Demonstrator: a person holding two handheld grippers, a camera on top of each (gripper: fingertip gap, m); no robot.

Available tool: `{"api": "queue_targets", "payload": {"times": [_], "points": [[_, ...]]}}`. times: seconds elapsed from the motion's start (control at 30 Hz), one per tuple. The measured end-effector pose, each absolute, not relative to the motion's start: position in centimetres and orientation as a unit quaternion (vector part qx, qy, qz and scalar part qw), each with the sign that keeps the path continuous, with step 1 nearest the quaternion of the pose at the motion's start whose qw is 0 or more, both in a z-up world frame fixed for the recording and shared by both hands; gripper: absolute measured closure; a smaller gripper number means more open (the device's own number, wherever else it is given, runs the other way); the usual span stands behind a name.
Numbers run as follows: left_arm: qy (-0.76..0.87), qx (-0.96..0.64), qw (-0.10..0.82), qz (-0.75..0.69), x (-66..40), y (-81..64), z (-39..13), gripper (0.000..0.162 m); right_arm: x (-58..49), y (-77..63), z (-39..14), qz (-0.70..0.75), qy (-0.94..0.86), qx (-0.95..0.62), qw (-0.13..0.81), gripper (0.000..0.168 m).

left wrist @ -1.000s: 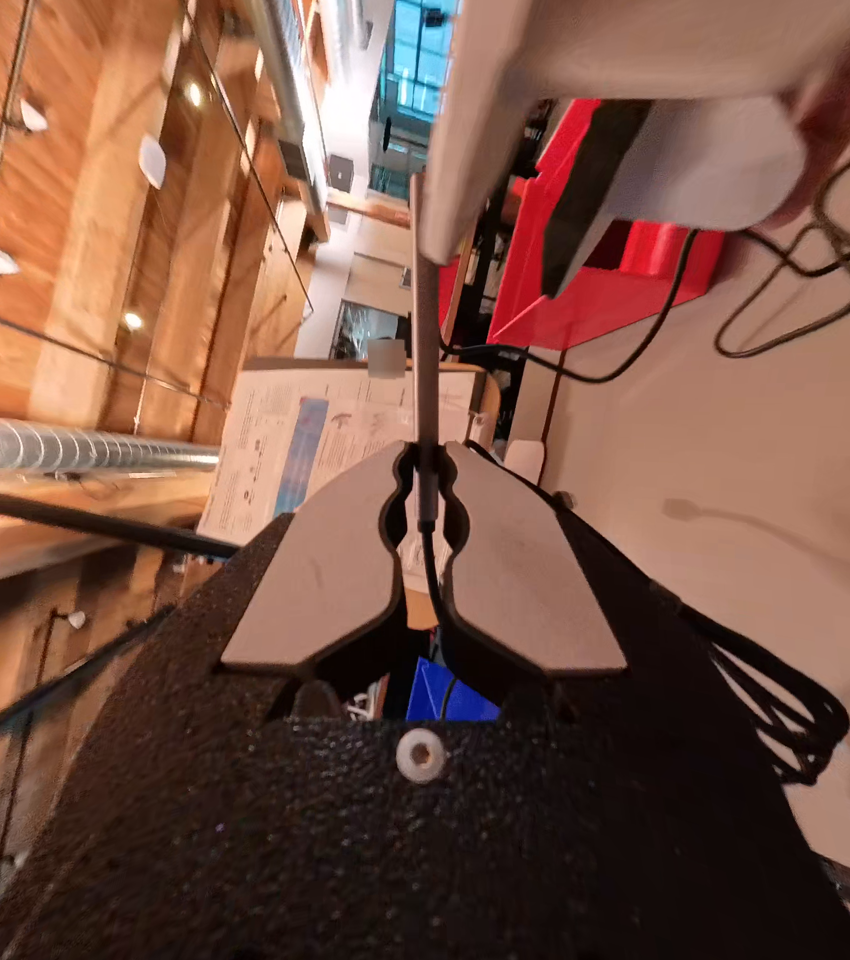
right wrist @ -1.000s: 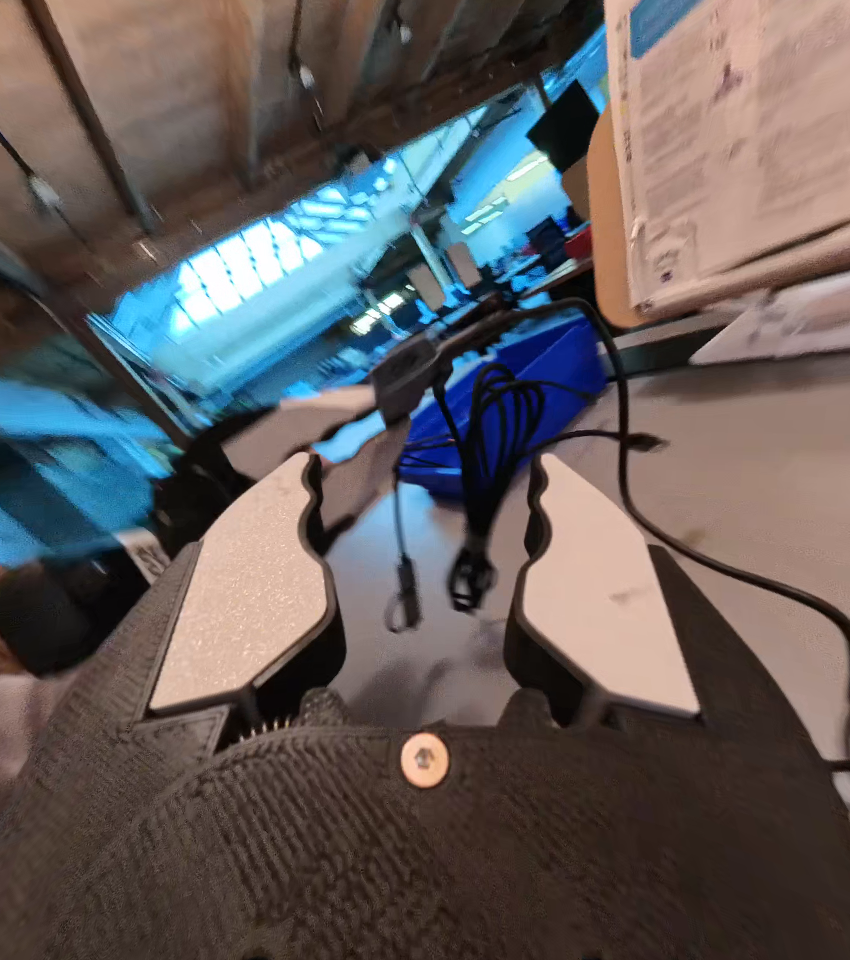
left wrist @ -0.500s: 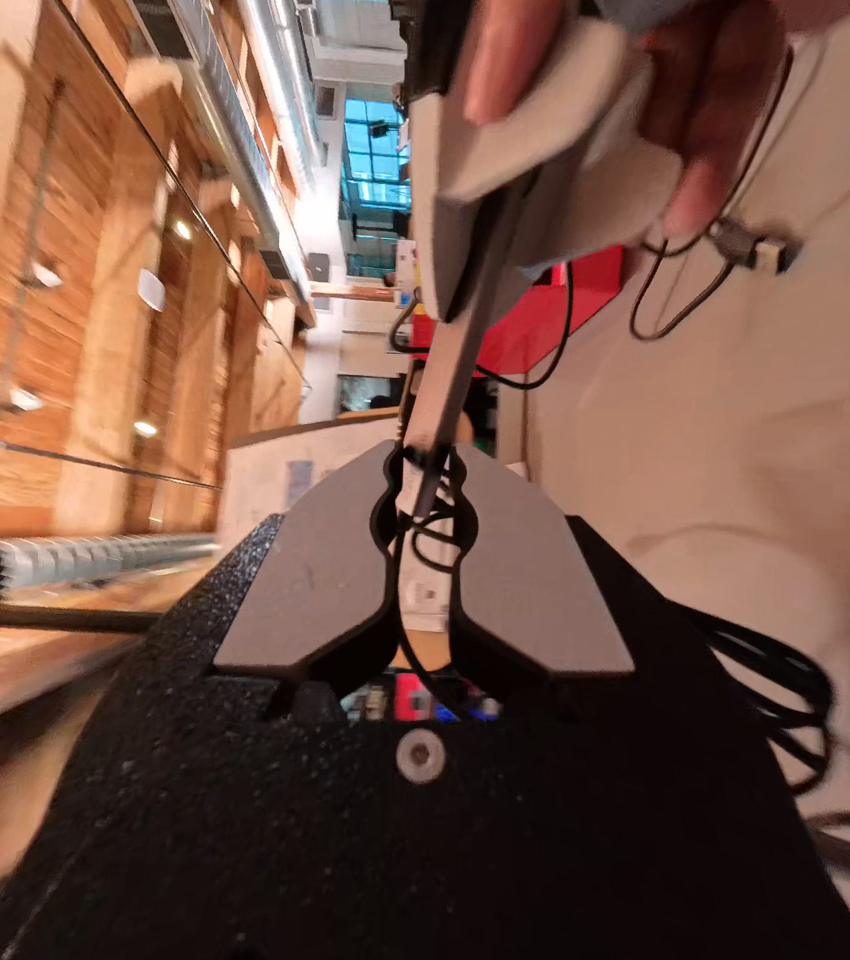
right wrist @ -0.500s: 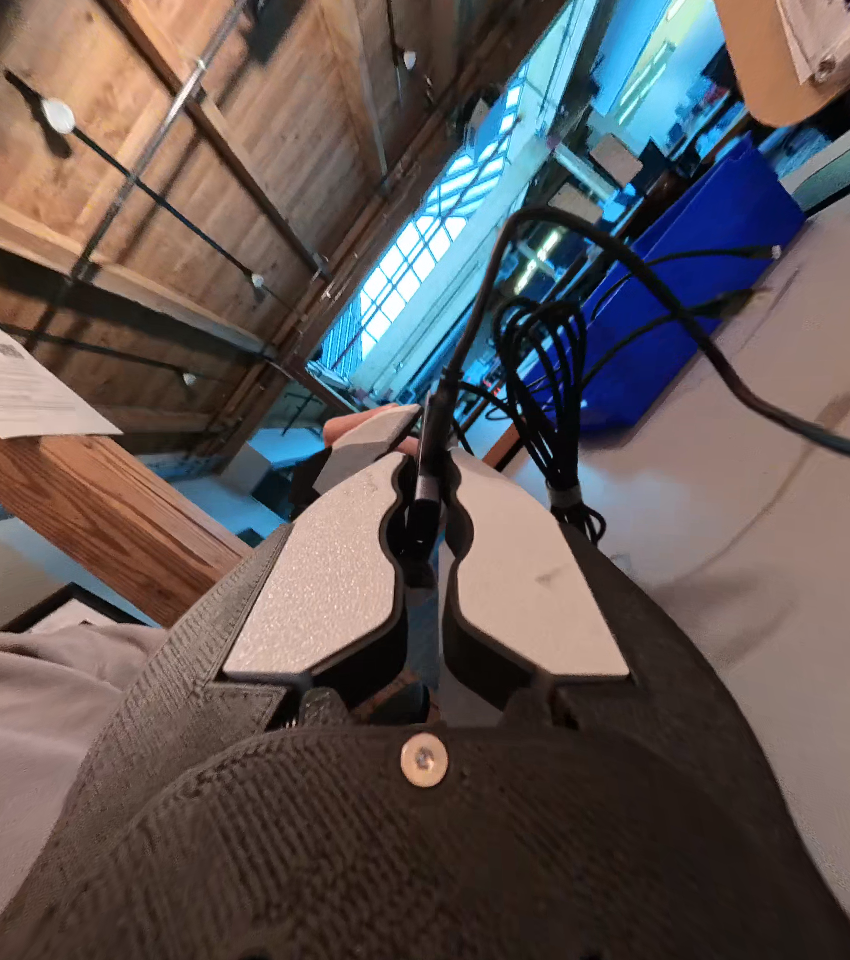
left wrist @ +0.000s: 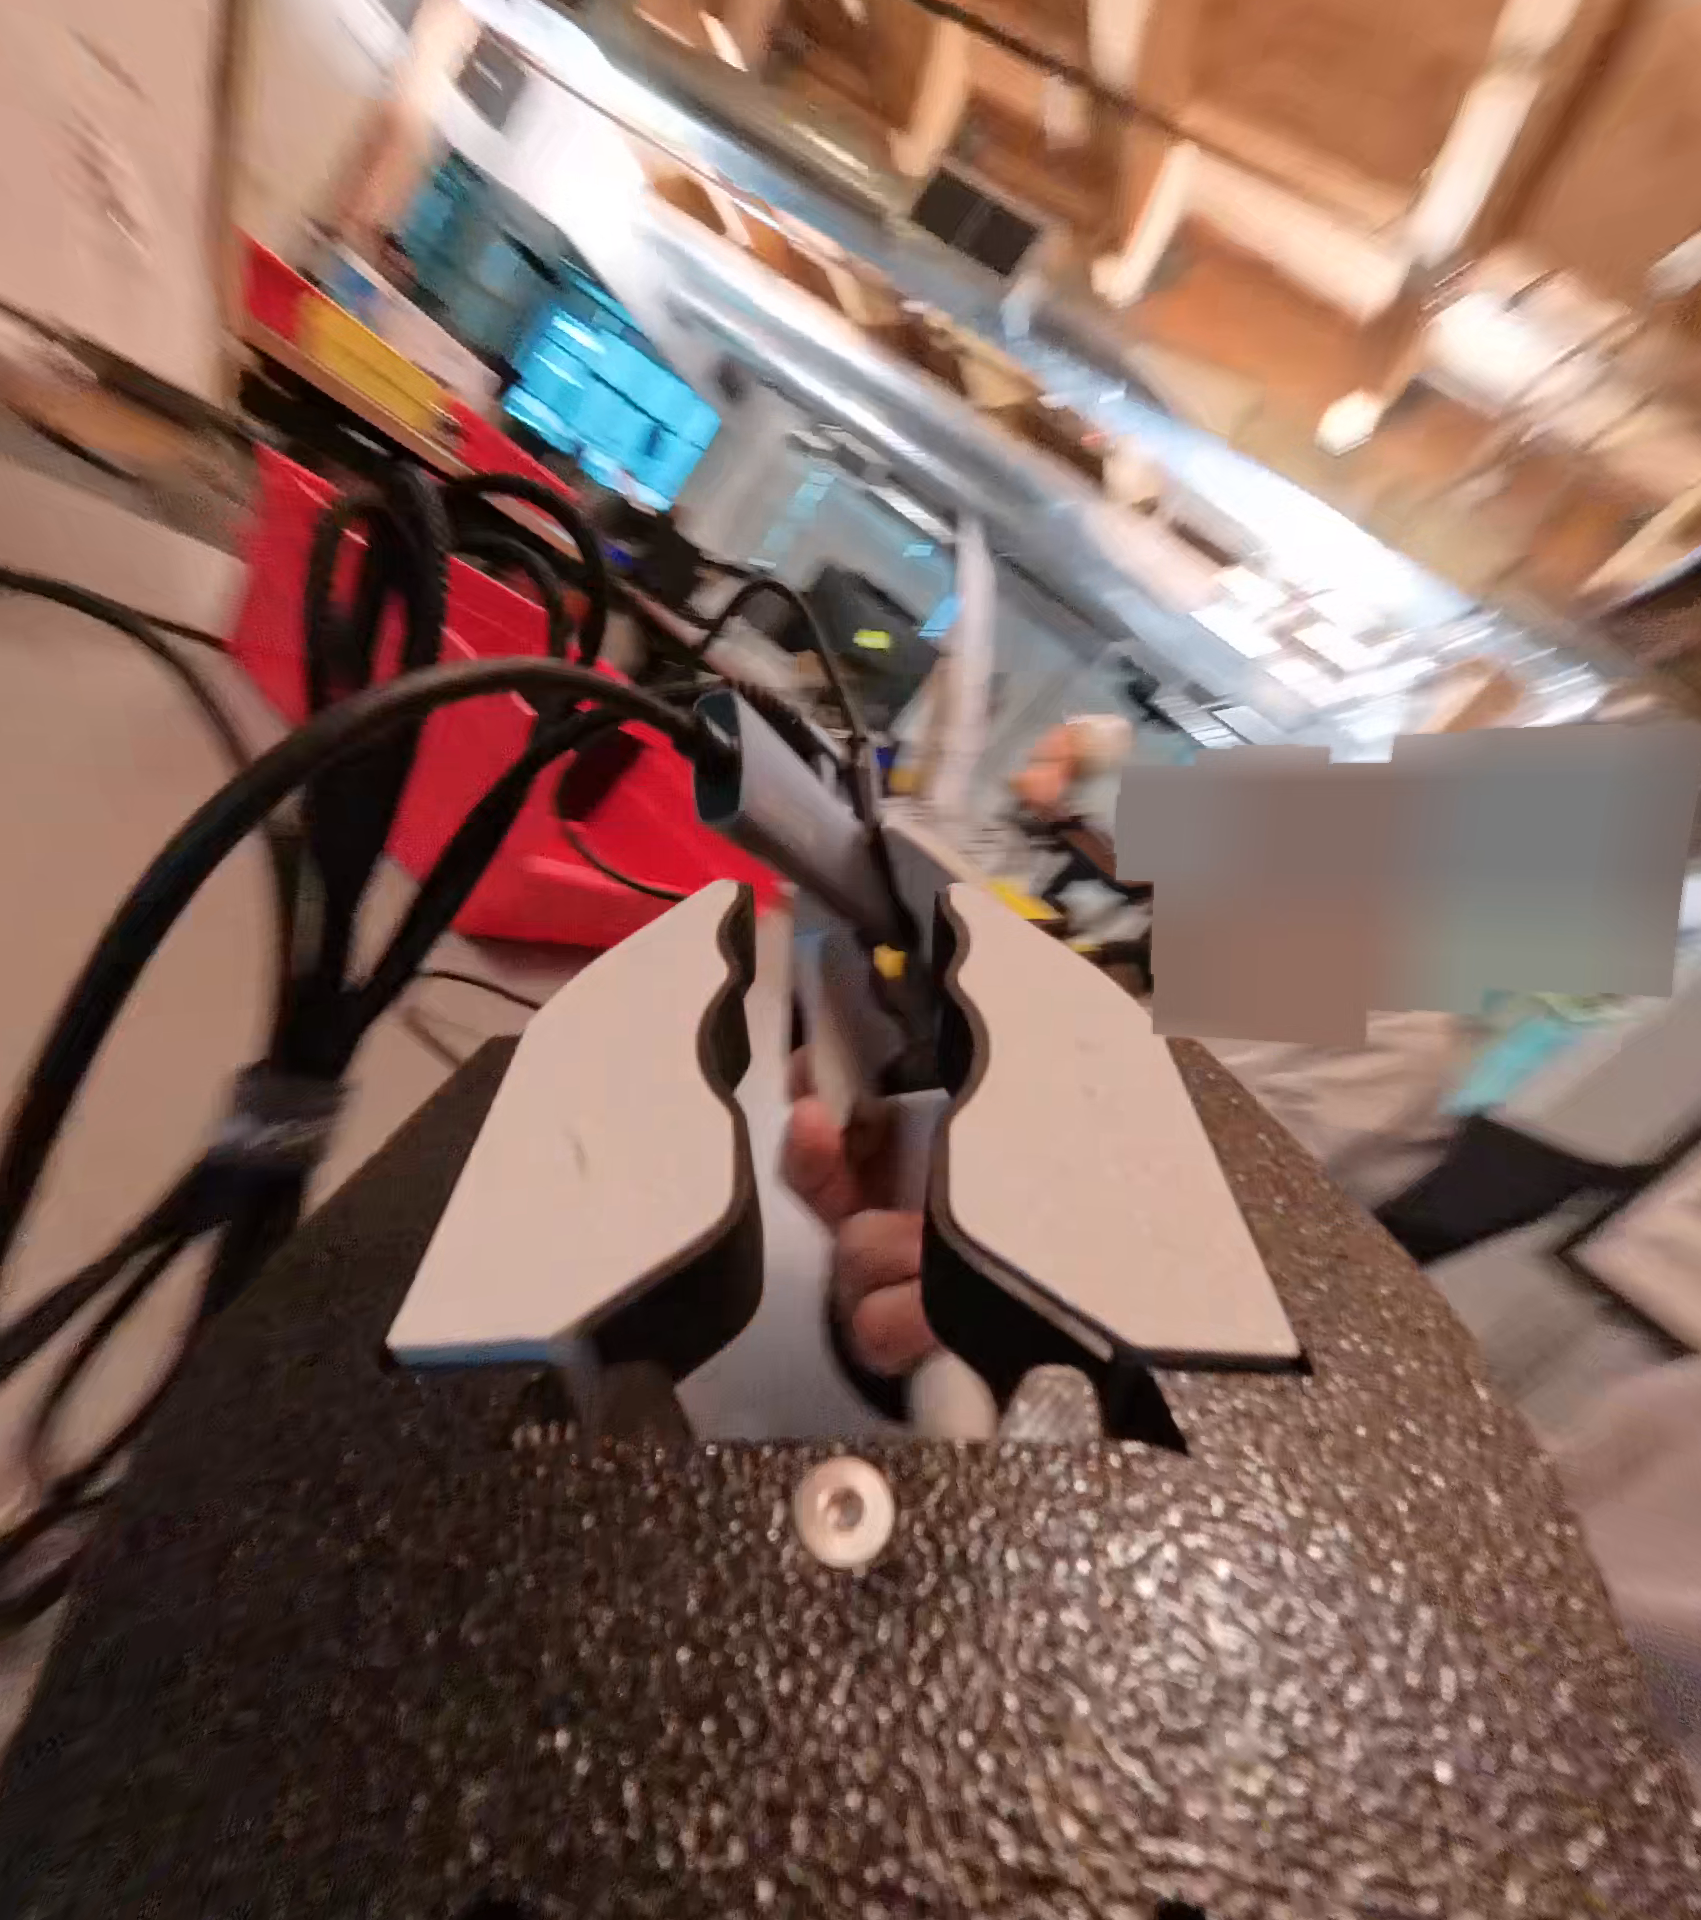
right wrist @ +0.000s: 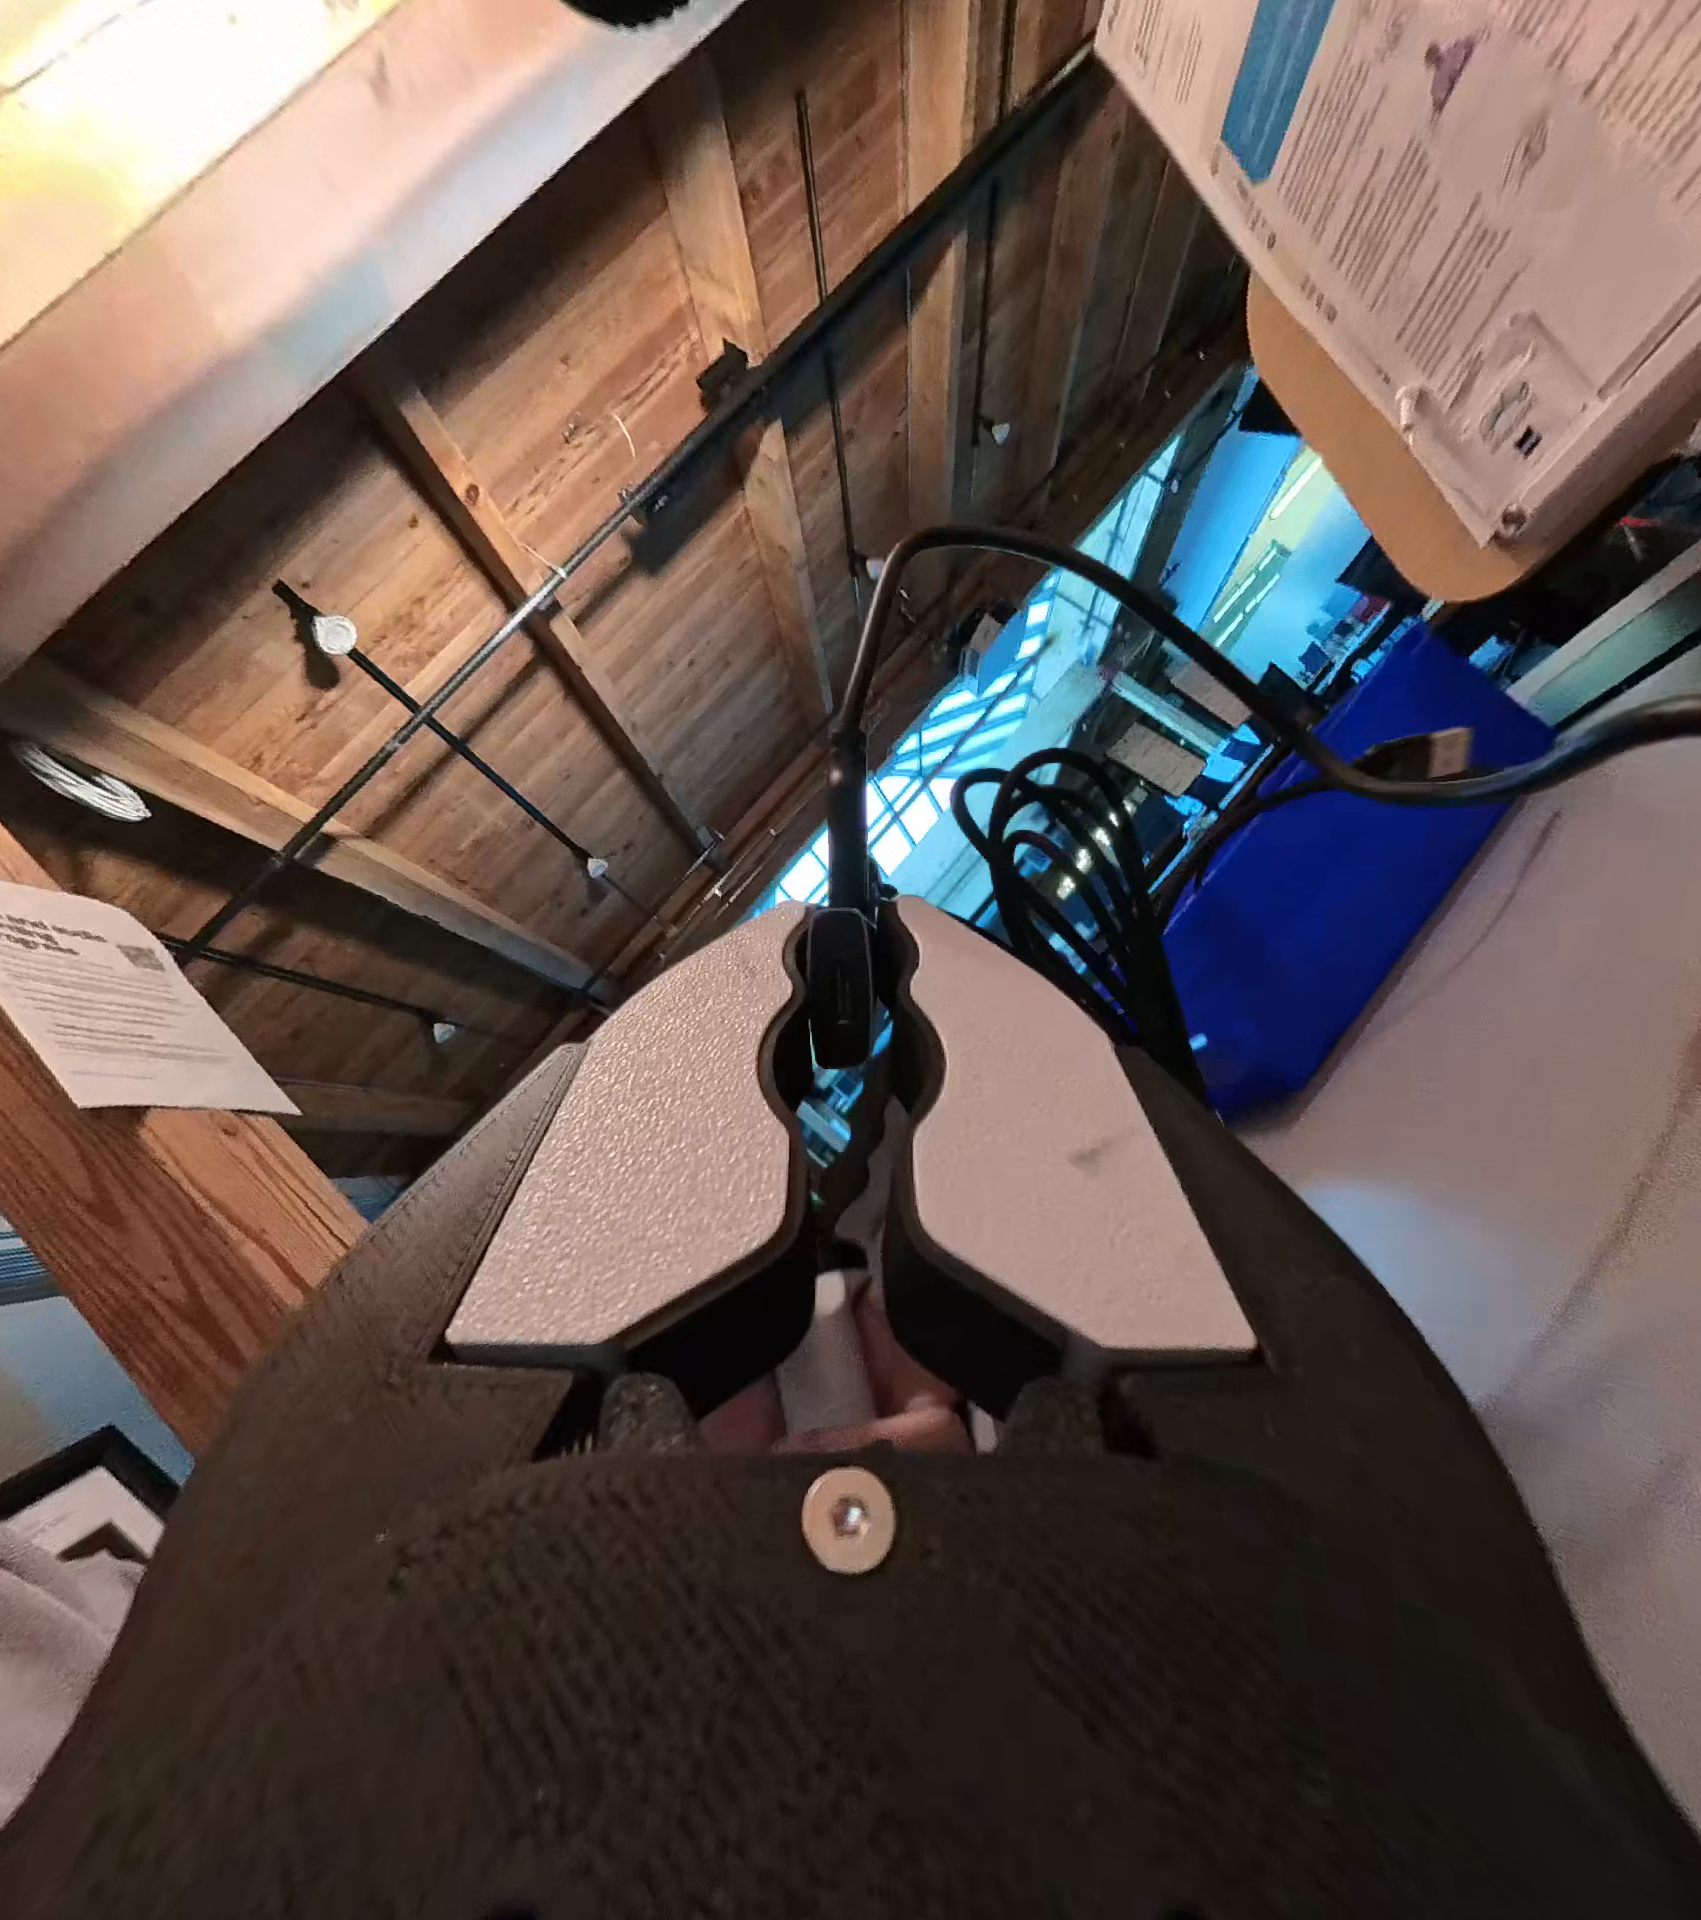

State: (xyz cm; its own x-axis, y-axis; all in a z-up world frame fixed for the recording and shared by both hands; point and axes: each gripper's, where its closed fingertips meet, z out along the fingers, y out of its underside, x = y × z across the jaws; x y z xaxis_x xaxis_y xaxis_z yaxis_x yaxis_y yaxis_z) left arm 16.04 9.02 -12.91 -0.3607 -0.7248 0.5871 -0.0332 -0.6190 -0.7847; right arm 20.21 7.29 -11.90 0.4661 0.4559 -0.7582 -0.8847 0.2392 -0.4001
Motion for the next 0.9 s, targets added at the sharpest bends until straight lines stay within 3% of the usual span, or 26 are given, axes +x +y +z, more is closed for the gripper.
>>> {"api": "queue_targets", "payload": {"times": [0.07, 0.1, 0.23, 0.33, 0.4, 0.47, 0.6, 0.73, 0.9], "points": [[0.335, -0.500, 0.137, -0.787, 16.8, 8.7, -12.7, 0.132, 19.3, 7.7, -12.2, 0.448, 0.242, -0.435, 0.743, 0.158], [0.323, -0.492, 0.114, -0.801, 17.1, 8.9, -12.5, 0.148, 18.9, 7.8, -12.3, 0.447, 0.238, -0.444, 0.739, 0.159], [0.334, -0.463, 0.081, -0.817, 17.5, 9.0, -12.2, 0.153, 18.4, 7.8, -12.2, 0.417, 0.181, -0.498, 0.738, 0.158], [0.349, -0.494, 0.018, -0.796, 17.9, 9.8, -12.5, 0.153, 17.8, 7.3, -13.0, 0.352, 0.066, -0.607, 0.710, 0.140], [0.364, -0.526, -0.052, -0.767, 17.9, 10.6, -13.2, 0.153, 18.5, 6.8, -13.5, 0.239, 0.011, -0.663, 0.709, 0.119], [0.392, -0.539, -0.100, -0.739, 17.7, 11.1, -13.8, 0.153, 19.4, 6.5, -13.6, 0.114, -0.031, -0.694, 0.710, 0.110], [0.417, -0.542, -0.155, -0.713, 17.5, 11.6, -13.9, 0.153, 18.2, 7.2, -14.9, 0.044, -0.072, -0.724, 0.685, 0.118], [0.423, -0.556, -0.158, -0.697, 17.9, 11.8, -14.1, 0.153, 16.8, 8.3, -15.5, 0.029, -0.080, -0.725, 0.683, 0.142], [0.420, -0.572, -0.146, -0.689, 18.3, 12.3, -14.7, 0.153, 17.3, 9.0, -16.5, -0.030, -0.067, -0.739, 0.670, 0.144]]}}
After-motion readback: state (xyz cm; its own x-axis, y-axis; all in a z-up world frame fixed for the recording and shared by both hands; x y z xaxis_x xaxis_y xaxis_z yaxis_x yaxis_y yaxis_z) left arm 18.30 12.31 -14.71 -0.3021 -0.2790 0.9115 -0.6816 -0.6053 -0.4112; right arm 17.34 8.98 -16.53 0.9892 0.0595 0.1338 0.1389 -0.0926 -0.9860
